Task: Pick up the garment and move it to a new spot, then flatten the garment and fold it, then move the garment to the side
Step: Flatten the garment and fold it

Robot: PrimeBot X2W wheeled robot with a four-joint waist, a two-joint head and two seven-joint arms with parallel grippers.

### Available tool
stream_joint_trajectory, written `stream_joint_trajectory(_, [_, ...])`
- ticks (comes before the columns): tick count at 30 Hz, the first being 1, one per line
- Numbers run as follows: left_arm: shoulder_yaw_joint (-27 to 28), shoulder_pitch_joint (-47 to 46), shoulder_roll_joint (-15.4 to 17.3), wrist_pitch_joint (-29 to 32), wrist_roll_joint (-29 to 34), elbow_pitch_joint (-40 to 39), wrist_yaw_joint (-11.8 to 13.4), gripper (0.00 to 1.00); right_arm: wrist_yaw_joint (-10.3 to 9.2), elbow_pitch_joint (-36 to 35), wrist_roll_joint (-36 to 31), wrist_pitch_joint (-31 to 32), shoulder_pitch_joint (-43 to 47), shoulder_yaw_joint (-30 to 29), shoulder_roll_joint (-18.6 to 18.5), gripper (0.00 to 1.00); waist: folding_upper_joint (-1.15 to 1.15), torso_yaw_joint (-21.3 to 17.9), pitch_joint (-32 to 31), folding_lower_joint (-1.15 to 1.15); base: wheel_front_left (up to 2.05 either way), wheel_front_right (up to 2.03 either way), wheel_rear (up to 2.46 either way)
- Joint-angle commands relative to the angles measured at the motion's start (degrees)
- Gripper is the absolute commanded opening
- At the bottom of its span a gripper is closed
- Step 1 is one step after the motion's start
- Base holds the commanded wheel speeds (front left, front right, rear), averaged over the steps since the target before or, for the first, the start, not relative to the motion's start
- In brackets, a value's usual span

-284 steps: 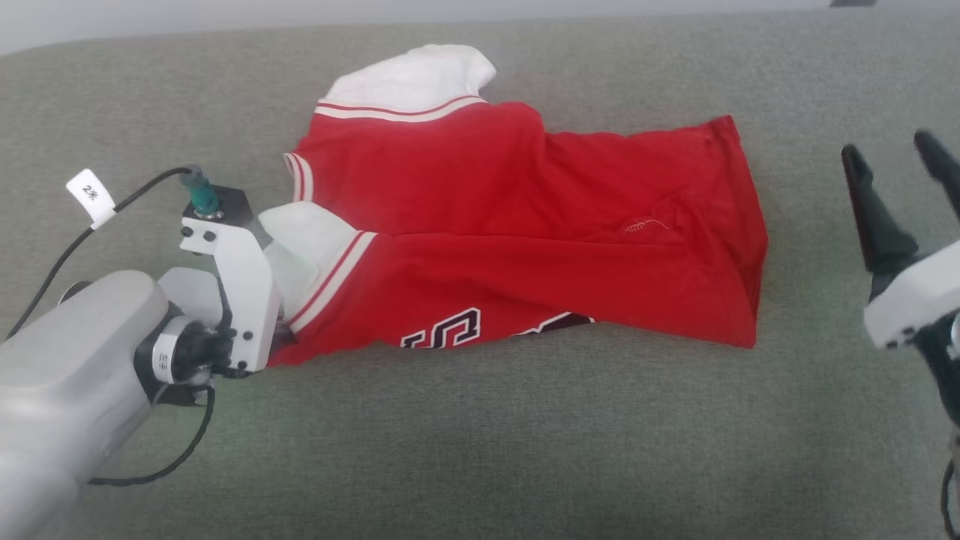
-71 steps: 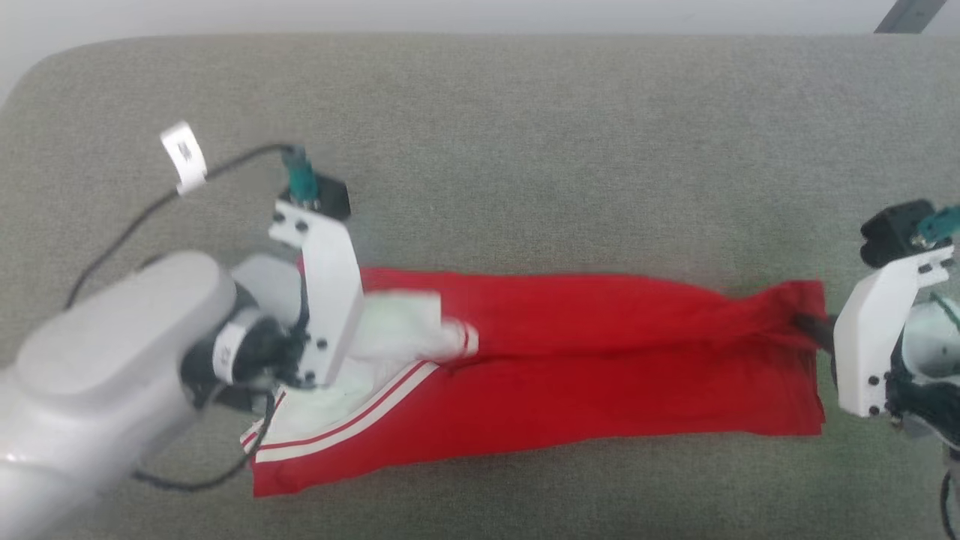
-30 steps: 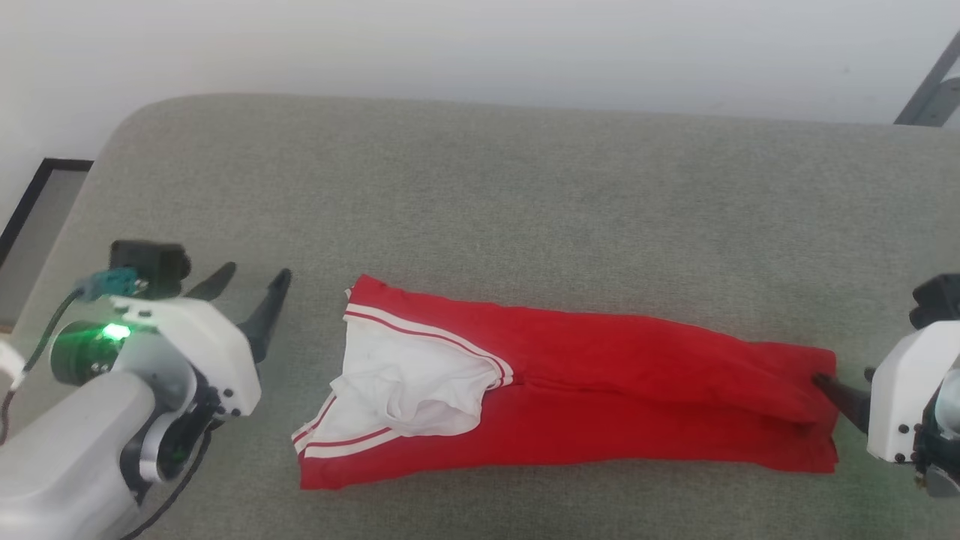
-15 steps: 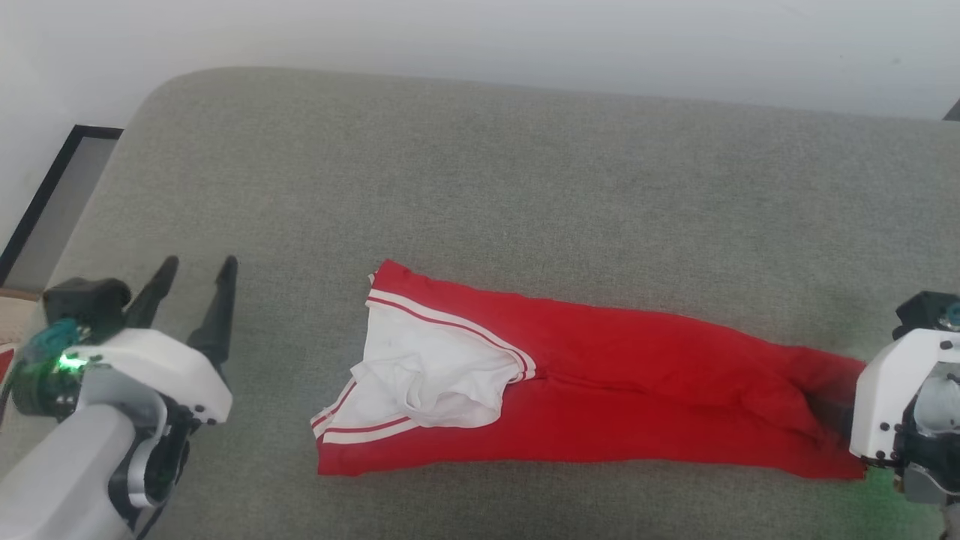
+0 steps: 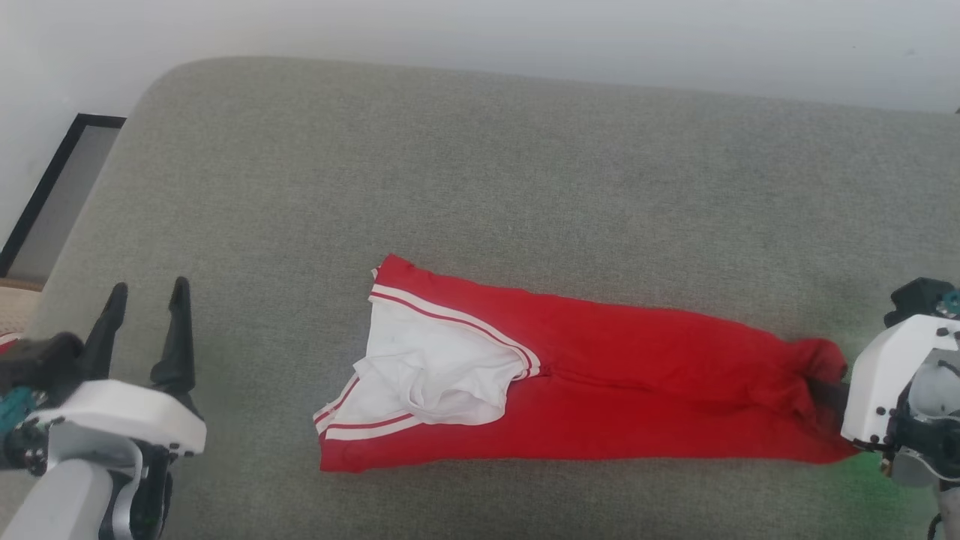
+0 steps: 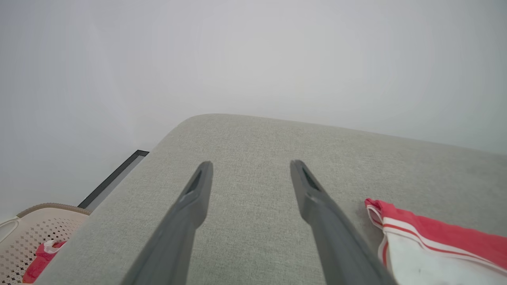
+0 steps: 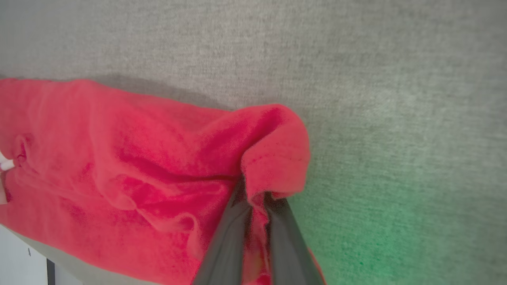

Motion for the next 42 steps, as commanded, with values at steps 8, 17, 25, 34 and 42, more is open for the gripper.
stream_joint_trajectory(8, [9.5,5.1,-5.4,-0.2,8.8,-1.6,-3.9,1.0,0.0,0.4,-0.3,-2.5,-1.2,-3.6,-3.5,0.0,0.0,-1.7,0.5,0.0,0.0,0.0,0.0])
stream_joint_trajectory(17, [16.3,6.4,-10.5,-0.2,14.7,-1.3,-8.1,1.0,0.0,5.5,-4.9,-5.1,-3.3,-10.5,-8.7,0.0,0.0,-3.3,0.9,0.0,0.0,0.0,0.0])
stream_joint_trajectory(25, [19.6,6.1,-13.0,-0.2,18.2,-0.6,-10.6,1.0,0.01,5.8,-5.4,-5.1,-5.2,-9.7,-8.8,0.0,0.0,-4.1,0.4,0.0,0.0,0.0,0.0])
stream_joint_trajectory(34, [22.3,6.4,-15.5,-0.2,21.3,-0.3,-12.5,1.0,0.01,-8.8,2.2,-0.6,-2.3,-2.1,-4.9,0.0,0.0,-3.9,-0.9,0.0,0.0,0.0,0.0])
stream_joint_trajectory(42, [22.0,5.4,-17.2,-0.2,22.9,0.7,-13.7,1.0,0.01,-16.2,2.9,2.0,-2.7,6.6,1.7,0.0,0.0,-2.1,-1.9,0.0,0.0,0.0,0.0])
